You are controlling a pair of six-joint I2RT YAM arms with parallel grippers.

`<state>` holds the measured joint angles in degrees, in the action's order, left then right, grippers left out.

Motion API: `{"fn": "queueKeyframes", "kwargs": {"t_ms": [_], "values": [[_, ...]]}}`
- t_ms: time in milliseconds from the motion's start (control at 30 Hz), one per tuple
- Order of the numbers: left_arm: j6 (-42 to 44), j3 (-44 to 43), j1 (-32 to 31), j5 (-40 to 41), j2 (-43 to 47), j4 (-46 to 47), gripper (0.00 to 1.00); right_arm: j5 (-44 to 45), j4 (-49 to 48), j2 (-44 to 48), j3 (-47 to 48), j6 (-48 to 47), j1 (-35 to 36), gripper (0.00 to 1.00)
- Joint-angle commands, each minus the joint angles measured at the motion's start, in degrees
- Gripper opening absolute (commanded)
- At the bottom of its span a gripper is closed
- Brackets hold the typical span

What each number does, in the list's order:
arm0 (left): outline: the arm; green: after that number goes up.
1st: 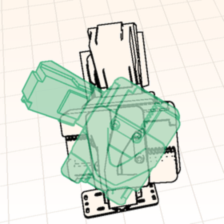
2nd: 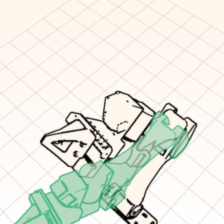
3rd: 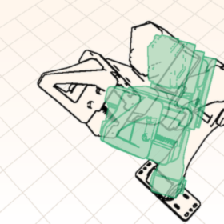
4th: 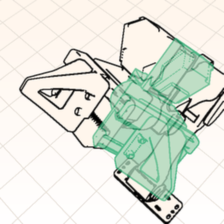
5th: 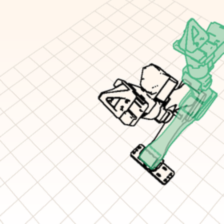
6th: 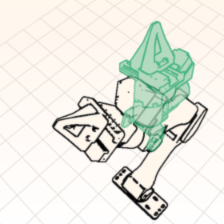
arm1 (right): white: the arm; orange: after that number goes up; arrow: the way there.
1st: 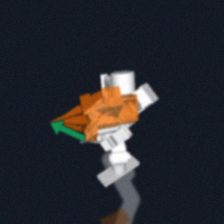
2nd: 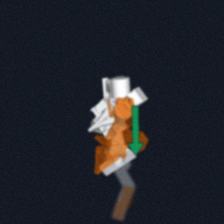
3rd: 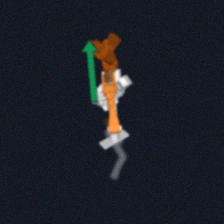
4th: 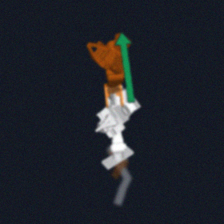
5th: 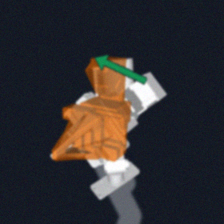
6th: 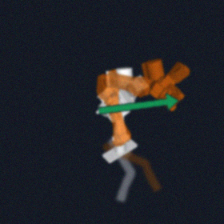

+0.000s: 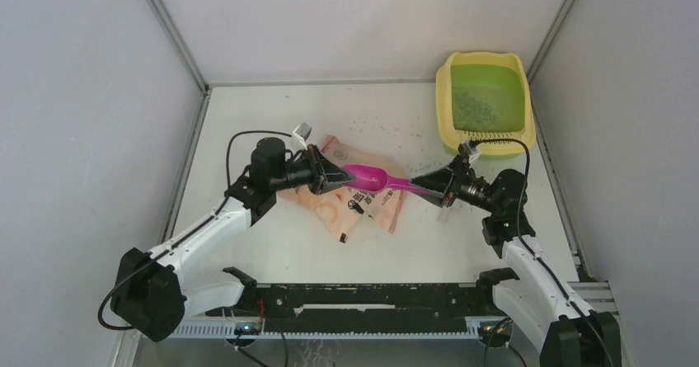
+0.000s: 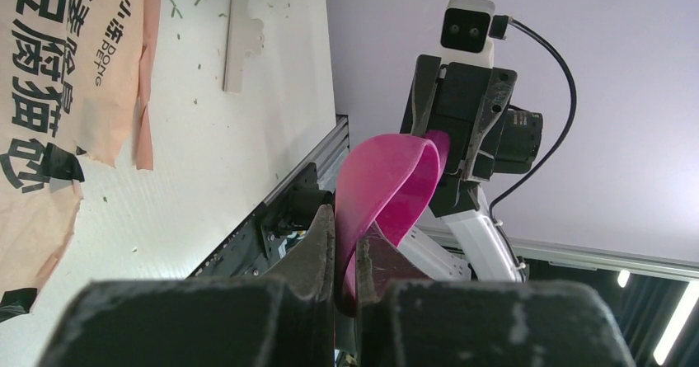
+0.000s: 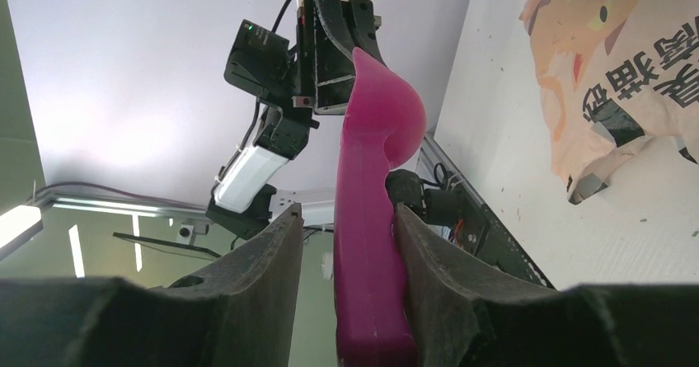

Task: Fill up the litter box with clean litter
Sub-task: Adjust the spatula.

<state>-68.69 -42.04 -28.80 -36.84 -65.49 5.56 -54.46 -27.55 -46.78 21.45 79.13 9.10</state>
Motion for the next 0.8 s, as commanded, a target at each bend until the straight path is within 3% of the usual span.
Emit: {"fn": "queueKeyframes", "kwargs": {"t_ms": [0, 167, 333, 400, 467, 600, 767], "values": [[-0.65, 1.23, -0.3, -1.23, 0.48, 3.17, 0.0, 0.4, -3.74, -0.15, 1.78, -0.8, 0.69, 0.51], [-0.7, 1.04, -0.38, -1.26, 0.22, 3.4, 0.0, 0.74, -2.59, -0.19, 1.75, -1.74, 1.45, 0.47], [-0.75, 1.05, -0.48, -1.18, -0.03, 3.31, 0.02, 1.04, -3.21, -0.54, 1.76, -1.43, 1.85, 0.32], [-0.63, 0.89, -0.47, -0.93, 0.02, 2.68, 0.1, 1.15, -2.54, -0.28, 1.83, -1.67, 1.85, 0.16], [0.21, 0.38, -0.49, -0.55, 0.18, 1.29, 0.21, 1.55, -0.84, 0.28, 1.84, -2.06, 1.67, 0.08], [1.94, -1.01, 0.18, -0.56, -0.1, -1.06, 0.31, 2.09, 5.09, 2.49, 2.46, -4.02, 1.63, 0.04], [6.08, -5.26, 5.17, -1.53, 0.13, -7.79, 0.4, 3.92, 23.46, 9.61, 5.15, -11.68, 1.85, 0.0]]}}
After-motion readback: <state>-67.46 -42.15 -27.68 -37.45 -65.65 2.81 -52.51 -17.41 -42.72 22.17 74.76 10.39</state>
